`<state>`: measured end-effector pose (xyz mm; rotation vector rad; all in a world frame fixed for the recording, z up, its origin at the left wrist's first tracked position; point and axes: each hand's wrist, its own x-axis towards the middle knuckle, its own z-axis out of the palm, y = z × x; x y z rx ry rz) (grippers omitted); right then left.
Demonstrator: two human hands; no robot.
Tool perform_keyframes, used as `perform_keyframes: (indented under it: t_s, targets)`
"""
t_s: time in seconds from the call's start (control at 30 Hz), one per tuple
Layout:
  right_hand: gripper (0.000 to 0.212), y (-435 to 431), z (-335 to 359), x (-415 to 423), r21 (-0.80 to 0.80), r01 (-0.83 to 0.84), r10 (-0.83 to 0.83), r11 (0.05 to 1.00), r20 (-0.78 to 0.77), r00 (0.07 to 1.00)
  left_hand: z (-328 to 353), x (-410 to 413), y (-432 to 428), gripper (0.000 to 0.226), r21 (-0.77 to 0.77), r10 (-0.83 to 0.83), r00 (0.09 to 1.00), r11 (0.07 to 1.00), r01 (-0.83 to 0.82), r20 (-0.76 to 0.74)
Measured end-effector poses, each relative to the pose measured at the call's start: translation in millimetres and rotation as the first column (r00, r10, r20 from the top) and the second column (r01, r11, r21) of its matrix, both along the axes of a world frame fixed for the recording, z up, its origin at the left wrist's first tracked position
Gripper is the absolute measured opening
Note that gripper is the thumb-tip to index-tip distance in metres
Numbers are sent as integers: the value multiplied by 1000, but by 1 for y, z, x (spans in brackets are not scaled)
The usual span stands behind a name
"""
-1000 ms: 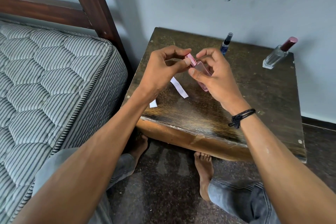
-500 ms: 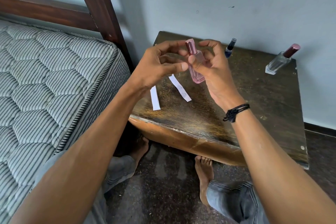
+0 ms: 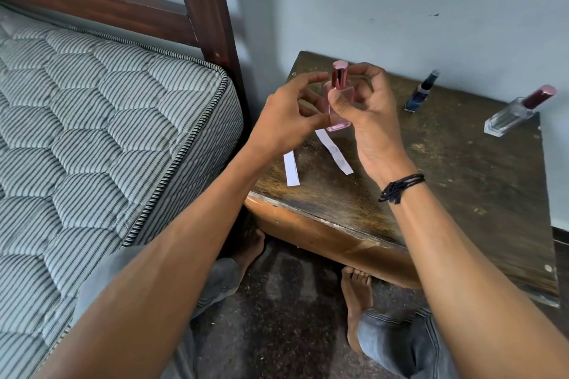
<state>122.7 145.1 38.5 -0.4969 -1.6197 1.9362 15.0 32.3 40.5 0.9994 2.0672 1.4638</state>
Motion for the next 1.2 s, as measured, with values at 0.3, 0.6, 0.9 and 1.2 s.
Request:
perform_keyframes:
  t_s: [0.3,0.6,0.9,1.2]
  targets:
    - [44,4,-5,-2,161,-38,21,986,108,994,-5,-12,-4,30,-127,54,989,989,-72,-137]
    - [44,20,-14,2,360,-113,-7,926,315,949,-9,-10,-3,30,-166,99,983,978,-125,-155]
    - [19,27,-24,2,592,-225,-154,774,521,840,-10,-25,-12,30,-231,233,956,934,-271,-179]
    - [14,23,-25,-3,624,-358,-132,694,599,790,-10,-21,-11,31,-253,242,959,928,-273,-146]
